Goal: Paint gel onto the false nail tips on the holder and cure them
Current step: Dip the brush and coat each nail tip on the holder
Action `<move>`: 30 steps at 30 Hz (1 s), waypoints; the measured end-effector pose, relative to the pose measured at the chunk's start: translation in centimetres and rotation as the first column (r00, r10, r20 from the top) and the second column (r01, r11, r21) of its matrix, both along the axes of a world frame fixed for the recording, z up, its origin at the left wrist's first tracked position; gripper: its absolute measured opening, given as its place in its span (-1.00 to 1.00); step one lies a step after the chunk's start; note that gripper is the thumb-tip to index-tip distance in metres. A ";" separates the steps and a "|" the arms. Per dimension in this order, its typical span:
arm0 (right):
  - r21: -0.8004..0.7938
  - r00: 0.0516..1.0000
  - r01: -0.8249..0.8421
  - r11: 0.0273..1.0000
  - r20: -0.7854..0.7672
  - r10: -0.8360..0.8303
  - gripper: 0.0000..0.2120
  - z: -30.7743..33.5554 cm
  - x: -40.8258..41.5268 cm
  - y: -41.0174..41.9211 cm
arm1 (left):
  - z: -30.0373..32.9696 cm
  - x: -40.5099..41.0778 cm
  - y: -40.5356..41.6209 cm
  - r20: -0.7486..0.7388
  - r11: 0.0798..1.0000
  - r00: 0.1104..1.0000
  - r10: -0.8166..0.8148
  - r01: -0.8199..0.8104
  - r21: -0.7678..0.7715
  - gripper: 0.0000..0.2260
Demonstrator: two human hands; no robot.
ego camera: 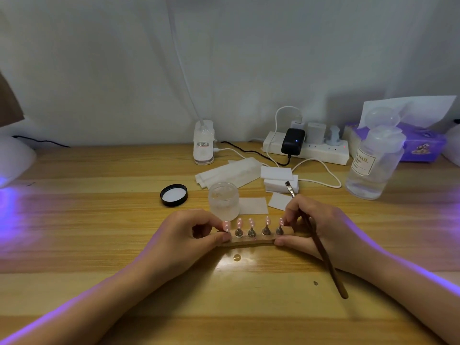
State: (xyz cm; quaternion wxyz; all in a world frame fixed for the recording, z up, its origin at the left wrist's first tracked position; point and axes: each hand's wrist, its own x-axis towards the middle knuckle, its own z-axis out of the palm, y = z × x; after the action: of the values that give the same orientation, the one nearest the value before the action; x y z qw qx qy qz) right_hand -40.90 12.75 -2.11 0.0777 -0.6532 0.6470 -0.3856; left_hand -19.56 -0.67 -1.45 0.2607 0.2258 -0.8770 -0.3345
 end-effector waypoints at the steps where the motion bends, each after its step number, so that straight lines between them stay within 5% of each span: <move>1: -0.003 1.000 0.002 1.000 -0.004 -0.002 -0.63 0.0 0.0 0.0 | 0.1 0.0 -0.1 0.001 1.000 1.000 0.002 -0.002 0.007 -0.81; 6: -0.016 0.999 0.004 1.000 -0.036 -0.005 -0.60 -0.2 0.0 0.0 | -0.2 -0.1 0.0 -0.048 1.000 0.999 -0.001 0.001 -0.010 -0.83; 14: -0.038 0.999 -0.008 0.999 -0.048 0.007 -0.66 -0.3 -0.1 -0.1 | 0.1 0.4 0.3 -0.193 0.962 0.979 -0.065 0.009 -0.275 -0.91; 19: -0.020 1.000 -0.022 1.000 -0.021 0.021 -0.72 0.1 0.2 0.0 | 1.6 0.8 -0.6 -0.350 0.984 0.937 -0.013 -0.050 -0.169 -0.88; 24: 0.006 0.999 -0.014 1.000 -0.030 0.014 -0.74 0.5 -0.1 0.2 | 1.8 0.2 -1.2 -0.464 0.990 0.877 0.120 -0.071 0.121 -0.95; 30: 0.003 0.995 0.074 0.997 -0.071 -0.074 -0.70 0.8 -2.4 0.7 | 0.7 -0.1 -2.2 -0.442 0.993 0.890 0.112 -0.085 0.081 -0.80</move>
State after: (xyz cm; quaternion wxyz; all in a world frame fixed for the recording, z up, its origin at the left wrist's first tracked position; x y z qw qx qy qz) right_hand -43.27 13.47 -1.27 0.0422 -0.6417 0.6743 -0.3630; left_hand -19.67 -2.88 -0.74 0.4642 0.1950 -0.7711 -0.3896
